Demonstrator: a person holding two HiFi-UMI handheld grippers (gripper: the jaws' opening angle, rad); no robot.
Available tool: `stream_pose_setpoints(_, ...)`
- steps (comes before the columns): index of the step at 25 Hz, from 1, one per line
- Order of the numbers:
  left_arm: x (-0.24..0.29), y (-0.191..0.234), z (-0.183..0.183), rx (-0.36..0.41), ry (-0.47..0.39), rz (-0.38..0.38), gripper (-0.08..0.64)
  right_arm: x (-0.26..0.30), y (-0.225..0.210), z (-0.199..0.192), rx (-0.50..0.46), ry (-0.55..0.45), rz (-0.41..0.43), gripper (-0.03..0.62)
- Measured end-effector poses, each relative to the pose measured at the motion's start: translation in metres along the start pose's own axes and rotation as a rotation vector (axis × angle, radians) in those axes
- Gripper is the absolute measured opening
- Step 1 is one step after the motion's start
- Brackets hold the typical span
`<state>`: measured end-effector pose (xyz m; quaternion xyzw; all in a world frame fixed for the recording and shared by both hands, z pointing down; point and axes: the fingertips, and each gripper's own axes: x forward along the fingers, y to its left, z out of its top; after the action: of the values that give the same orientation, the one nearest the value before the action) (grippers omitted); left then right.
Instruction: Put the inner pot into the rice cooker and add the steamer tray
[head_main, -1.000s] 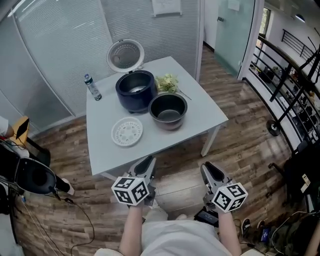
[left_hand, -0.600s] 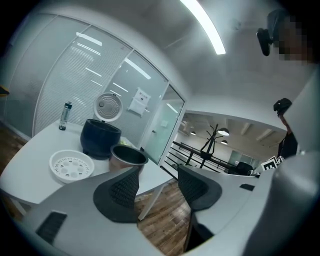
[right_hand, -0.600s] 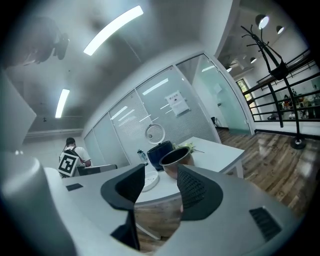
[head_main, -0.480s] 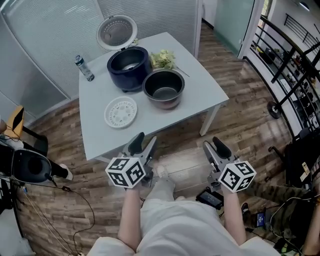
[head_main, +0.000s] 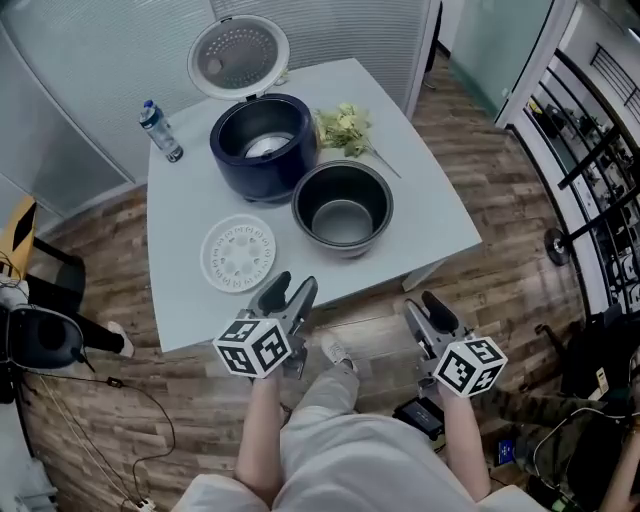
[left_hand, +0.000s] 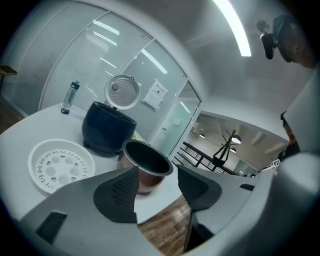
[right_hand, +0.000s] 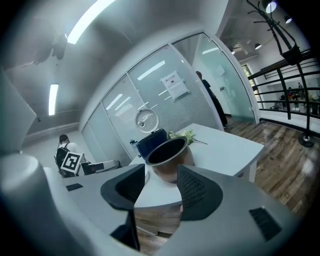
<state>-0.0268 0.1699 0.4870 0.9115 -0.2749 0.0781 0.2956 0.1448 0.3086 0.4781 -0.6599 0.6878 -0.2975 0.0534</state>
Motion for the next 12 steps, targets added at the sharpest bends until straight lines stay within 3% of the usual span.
stream_pose_setpoints(7,0.082,0.070,0.043,-0.039,0.045,0.040,0.233,0.117,-0.045,0.043,-0.038,0.102,0.020,0.198)
stream_pose_setpoints(12,0.123,0.099,0.058,-0.059,0.082,0.040,0.233,0.166,-0.074,0.056,-0.056,0.143,0.007,0.199)
